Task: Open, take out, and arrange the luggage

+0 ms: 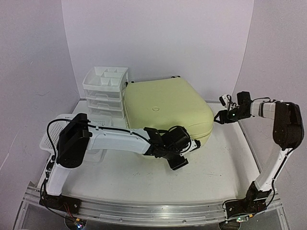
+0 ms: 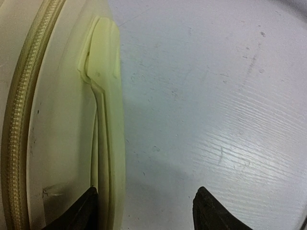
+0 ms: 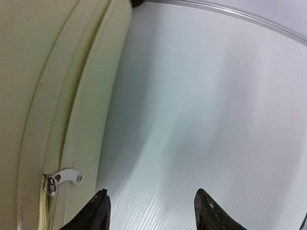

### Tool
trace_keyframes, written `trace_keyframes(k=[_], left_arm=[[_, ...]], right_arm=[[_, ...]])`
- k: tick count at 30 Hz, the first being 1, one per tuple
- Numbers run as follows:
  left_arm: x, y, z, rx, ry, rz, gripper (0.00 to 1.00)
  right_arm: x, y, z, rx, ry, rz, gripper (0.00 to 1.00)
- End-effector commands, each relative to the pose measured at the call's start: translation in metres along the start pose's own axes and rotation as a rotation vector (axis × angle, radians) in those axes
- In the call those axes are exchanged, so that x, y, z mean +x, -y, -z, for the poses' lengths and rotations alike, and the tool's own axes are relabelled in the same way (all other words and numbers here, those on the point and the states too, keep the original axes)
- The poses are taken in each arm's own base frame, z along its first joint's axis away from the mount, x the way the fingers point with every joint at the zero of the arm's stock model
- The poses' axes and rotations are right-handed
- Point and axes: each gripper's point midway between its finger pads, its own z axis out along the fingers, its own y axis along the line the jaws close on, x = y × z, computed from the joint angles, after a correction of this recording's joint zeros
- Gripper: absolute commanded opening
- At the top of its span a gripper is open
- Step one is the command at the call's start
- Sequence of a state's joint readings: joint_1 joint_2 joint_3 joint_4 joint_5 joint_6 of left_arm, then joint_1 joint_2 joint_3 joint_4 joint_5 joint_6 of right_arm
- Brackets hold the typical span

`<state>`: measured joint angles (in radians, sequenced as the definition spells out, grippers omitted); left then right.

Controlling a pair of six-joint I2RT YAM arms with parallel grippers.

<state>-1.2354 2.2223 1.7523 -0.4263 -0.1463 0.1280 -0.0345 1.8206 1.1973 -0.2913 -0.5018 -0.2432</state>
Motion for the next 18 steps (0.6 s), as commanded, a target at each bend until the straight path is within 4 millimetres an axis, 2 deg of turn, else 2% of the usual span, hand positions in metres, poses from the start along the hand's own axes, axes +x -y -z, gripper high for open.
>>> trace_keyframes(k=[1,2,3,4,7,10,11,14,16,18], left_arm=[[-0.063,0.025,0.107,0.230,0.159,0.040,0.69],[-0.075,0.026,0.125,0.259,0.200,0.039,0.72],[-0.085,0.026,0.144,0.284,0.241,0.040,0.74],[-0.093,0.026,0.162,0.314,0.277,0.039,0.76],[-0.106,0.013,0.209,0.361,0.362,0.071,0.80],[-0.093,-0.027,0.240,0.325,0.395,0.160,0.81],[-0.089,-0.043,0.259,0.305,0.426,0.212,0.81],[-0.064,-0.089,0.282,0.194,0.470,0.355,0.85],[-0.044,-0.121,0.290,0.134,0.497,0.501,0.89],[-0.021,-0.145,0.291,0.122,0.507,0.659,0.89]], right_arm=[[0.007,0.009,0.061,0.229,-0.006,-0.208,0.83],[0.015,0.013,0.070,0.279,-0.024,-0.285,0.94],[0.020,0.014,0.080,0.318,-0.034,-0.371,0.98],[0.027,0.007,0.084,0.305,-0.060,-0.412,0.98],[0.021,-0.030,0.096,0.140,-0.035,-0.503,0.98],[0.000,-0.056,0.114,0.026,0.025,-0.547,0.98],[-0.009,-0.064,0.118,-0.017,0.044,-0.556,0.98],[-0.038,-0.079,0.128,-0.096,0.095,-0.553,0.98],[-0.056,-0.084,0.131,-0.140,0.125,-0.556,0.98],[-0.074,-0.091,0.124,-0.190,0.132,-0.560,0.98]])
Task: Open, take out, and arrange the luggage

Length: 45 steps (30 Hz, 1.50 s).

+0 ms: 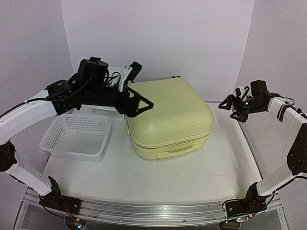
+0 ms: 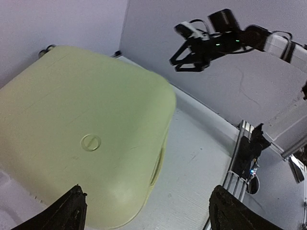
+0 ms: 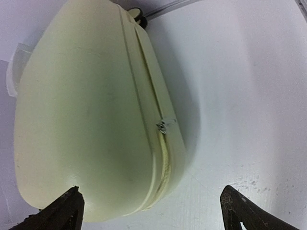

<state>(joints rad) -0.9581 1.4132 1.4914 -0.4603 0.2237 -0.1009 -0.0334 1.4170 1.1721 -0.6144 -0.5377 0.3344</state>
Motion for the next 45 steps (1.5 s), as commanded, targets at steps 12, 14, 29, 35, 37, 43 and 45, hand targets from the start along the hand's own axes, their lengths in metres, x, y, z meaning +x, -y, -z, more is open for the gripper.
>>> trace_keyframes(k=[12,14,29,35,37,43,45], left_arm=[[0.083,-0.131,-0.006,-0.191,0.034,0.705,0.91],[0.087,-0.130,-0.020,-0.156,-0.002,0.694,0.89],[0.100,-0.073,-0.112,0.028,-0.172,0.594,0.82],[0.099,-0.032,-0.157,0.141,-0.225,0.560,0.81],[0.093,-0.025,-0.167,0.167,-0.224,0.549,0.81],[0.088,-0.003,-0.183,0.222,-0.229,0.522,0.78],[0.082,-0.010,-0.174,0.179,-0.200,0.490,0.78]], right_arm=[[-0.042,-0.086,-0.074,-0.210,-0.069,-0.013,0.98],[-0.039,-0.080,-0.081,-0.200,-0.082,-0.021,0.98],[0.017,-0.045,-0.044,-0.090,-0.036,-0.066,0.98],[0.037,-0.008,-0.006,-0.031,0.041,-0.147,0.98],[0.051,-0.003,0.000,-0.018,0.033,-0.162,0.98],[0.083,0.017,0.042,0.133,0.079,-0.097,0.98],[0.083,0.022,0.056,0.199,0.094,-0.036,0.98]])
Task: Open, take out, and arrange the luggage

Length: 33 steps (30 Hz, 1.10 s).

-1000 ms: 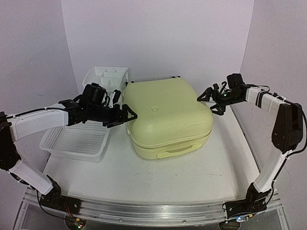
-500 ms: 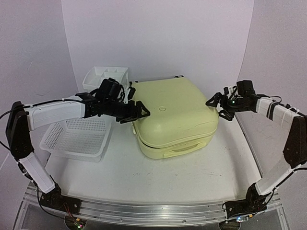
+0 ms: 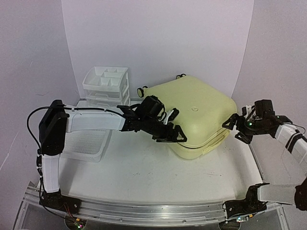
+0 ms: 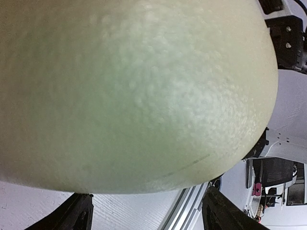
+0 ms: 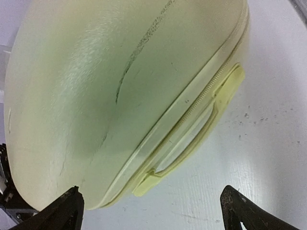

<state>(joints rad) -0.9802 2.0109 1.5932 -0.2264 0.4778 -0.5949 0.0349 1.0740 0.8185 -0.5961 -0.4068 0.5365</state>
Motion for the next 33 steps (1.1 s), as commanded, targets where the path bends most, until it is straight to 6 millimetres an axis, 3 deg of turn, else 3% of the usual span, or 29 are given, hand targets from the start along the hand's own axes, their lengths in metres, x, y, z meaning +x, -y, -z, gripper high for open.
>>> trace_keyframes(k=[1,5,8,12,15,18,20,24,27,33], left_arm=[[-0.039,0.026,0.036,0.022,0.139,-0.117,0.78],[-0.037,0.027,0.072,-0.031,0.199,-0.211,0.80],[-0.033,0.015,0.094,-0.064,0.222,-0.207,0.82],[-0.024,-0.010,0.112,-0.066,0.228,-0.124,0.82],[-0.023,-0.018,0.127,-0.027,0.259,-0.067,0.83],[-0.031,-0.027,0.144,-0.029,0.303,-0.039,0.87],[-0.040,-0.033,0.151,-0.022,0.320,-0.014,0.91],[-0.067,-0.047,0.154,-0.009,0.348,0.043,0.92],[-0.086,-0.060,0.148,-0.034,0.379,0.085,0.92],[-0.114,-0.078,0.116,-0.028,0.367,0.114,0.89]], right_arm=[[-0.008,0.009,0.041,0.139,0.093,0.143,0.98],[-0.031,-0.005,0.057,0.171,0.112,0.244,0.98],[-0.061,-0.024,0.058,0.160,0.133,0.302,0.98],[-0.116,-0.045,0.040,0.166,0.138,0.330,0.98],[-0.159,-0.066,0.024,0.110,0.170,0.332,0.98],[-0.184,-0.081,-0.003,0.028,0.132,0.297,0.98],[-0.203,-0.073,-0.013,0.001,0.122,0.248,0.98],[-0.214,-0.075,-0.039,-0.053,0.070,0.244,0.98],[-0.207,-0.081,-0.055,-0.135,0.005,0.236,0.98],[-0.185,-0.064,-0.076,-0.141,-0.079,0.206,0.98]])
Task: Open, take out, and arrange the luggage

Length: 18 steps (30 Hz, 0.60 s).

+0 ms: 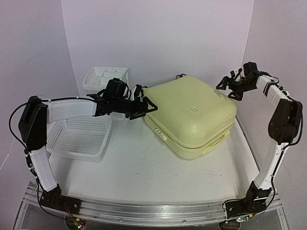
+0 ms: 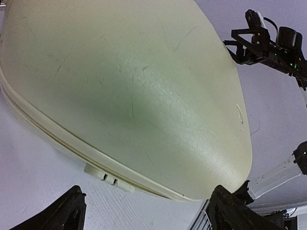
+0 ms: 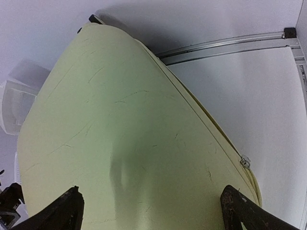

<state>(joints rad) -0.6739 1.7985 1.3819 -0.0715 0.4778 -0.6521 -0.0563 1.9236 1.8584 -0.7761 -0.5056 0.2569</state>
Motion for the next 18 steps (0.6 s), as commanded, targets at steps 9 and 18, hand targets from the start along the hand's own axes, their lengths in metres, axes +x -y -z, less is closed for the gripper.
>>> trace_keyframes(k=[9,18], left_arm=[[-0.034,-0.002,-0.064,0.051,0.024,-0.051,0.84],[0.008,0.034,-0.090,0.122,-0.069,-0.090,0.80]], right_arm=[[0.084,0.010,-0.010,-0.015,-0.192,-0.080,0.97],[0.152,0.021,0.014,0.033,-0.249,-0.100,0.97]])
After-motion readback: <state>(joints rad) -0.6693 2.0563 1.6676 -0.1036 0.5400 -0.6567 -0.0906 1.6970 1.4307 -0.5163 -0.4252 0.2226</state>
